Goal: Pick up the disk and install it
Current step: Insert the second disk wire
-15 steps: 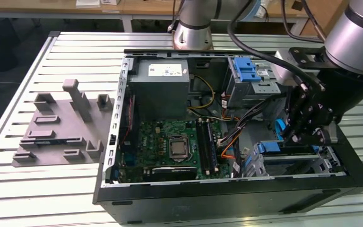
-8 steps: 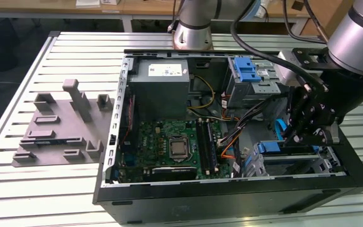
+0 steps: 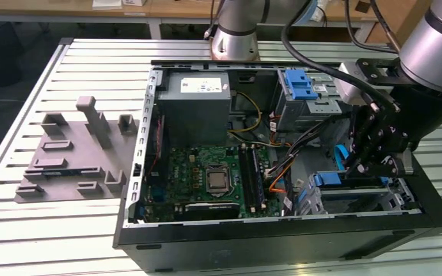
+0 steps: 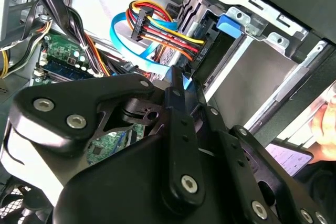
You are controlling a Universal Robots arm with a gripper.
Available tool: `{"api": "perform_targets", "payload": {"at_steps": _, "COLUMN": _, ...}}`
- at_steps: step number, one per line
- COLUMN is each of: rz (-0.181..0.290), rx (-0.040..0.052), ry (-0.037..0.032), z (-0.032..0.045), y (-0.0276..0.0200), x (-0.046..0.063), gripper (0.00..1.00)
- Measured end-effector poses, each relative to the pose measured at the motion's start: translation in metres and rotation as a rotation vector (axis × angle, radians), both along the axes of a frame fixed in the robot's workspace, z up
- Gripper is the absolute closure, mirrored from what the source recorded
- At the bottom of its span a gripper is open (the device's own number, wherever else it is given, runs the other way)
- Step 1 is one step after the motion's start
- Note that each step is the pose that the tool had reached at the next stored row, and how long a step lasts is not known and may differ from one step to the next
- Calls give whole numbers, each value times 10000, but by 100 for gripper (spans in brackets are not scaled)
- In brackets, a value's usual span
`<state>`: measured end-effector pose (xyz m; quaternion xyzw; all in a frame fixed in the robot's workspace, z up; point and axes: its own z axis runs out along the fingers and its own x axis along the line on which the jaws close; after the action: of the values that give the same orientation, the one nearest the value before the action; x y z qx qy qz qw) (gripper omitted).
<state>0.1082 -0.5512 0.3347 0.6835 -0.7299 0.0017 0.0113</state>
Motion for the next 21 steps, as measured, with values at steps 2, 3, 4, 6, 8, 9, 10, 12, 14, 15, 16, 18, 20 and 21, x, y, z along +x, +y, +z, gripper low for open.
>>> {"api": "perform_targets", "payload": {"at_steps": 2, "rz": -26, "rx": -1, "ry": 2, "z": 0, "y": 0, "x": 3, "gripper": 76}}
{"api": "perform_targets", "payload": {"at_steps": 3, "rz": -47, "rx": 0, "ry": 2, "z": -1, "y": 0, "x": 4, "gripper": 76}}
{"api": "perform_targets", "payload": {"at_steps": 4, "rz": -77, "rx": -1, "ry": 2, "z": -1, "y": 0, "x": 6, "gripper": 76}}
{"api": "perform_targets", "payload": {"at_steps": 6, "rz": -161, "rx": 1, "ry": 1, "z": -2, "y": 0, "x": 7, "gripper": 76}}
{"api": "perform_targets", "payload": {"at_steps": 8, "rz": -238, "rx": -1, "ry": 2, "z": -4, "y": 0, "x": 8, "gripper": 76}}
{"api": "perform_targets", "payload": {"at_steps": 9, "rz": -280, "rx": -1, "ry": 2, "z": -7, "y": 0, "x": 8, "gripper": 76}}
{"api": "perform_targets", "payload": {"at_steps": 10, "rz": -319, "rx": 0, "ry": 2, "z": -11, "y": 0, "x": 9, "gripper": 76}}
{"api": "perform_targets", "payload": {"at_steps": 12, "rz": -358, "rx": -1, "ry": 6, "z": -16, "y": 0, "x": 12, "gripper": 76}}
{"api": "perform_targets", "payload": {"at_steps": 14, "rz": -368, "rx": -1, "ry": 17, "z": -21, "y": 0, "x": 18, "gripper": 76}}
{"api": "perform_targets", "payload": {"at_steps": 15, "rz": -372, "rx": -1, "ry": 26, "z": -23, "y": 0, "x": 22, "gripper": 76}}
{"api": "perform_targets", "payload": {"at_steps": 16, "rz": -375, "rx": -1, "ry": 34, "z": -25, "y": 0, "x": 26, "gripper": 76}}
{"api": "perform_targets", "payload": {"at_steps": 18, "rz": -378, "rx": 0, "ry": 51, "z": -29, "y": 0, "x": 37, "gripper": 76}}
{"api": "perform_targets", "payload": {"at_steps": 20, "rz": -379, "rx": -2, "ry": 56, "z": -28, "y": 0, "x": 42, "gripper": 76}}
{"api": "perform_targets", "payload": {"at_steps": 21, "rz": -378, "rx": -1, "ry": 56, "z": -28, "y": 0, "x": 43, "gripper": 76}}
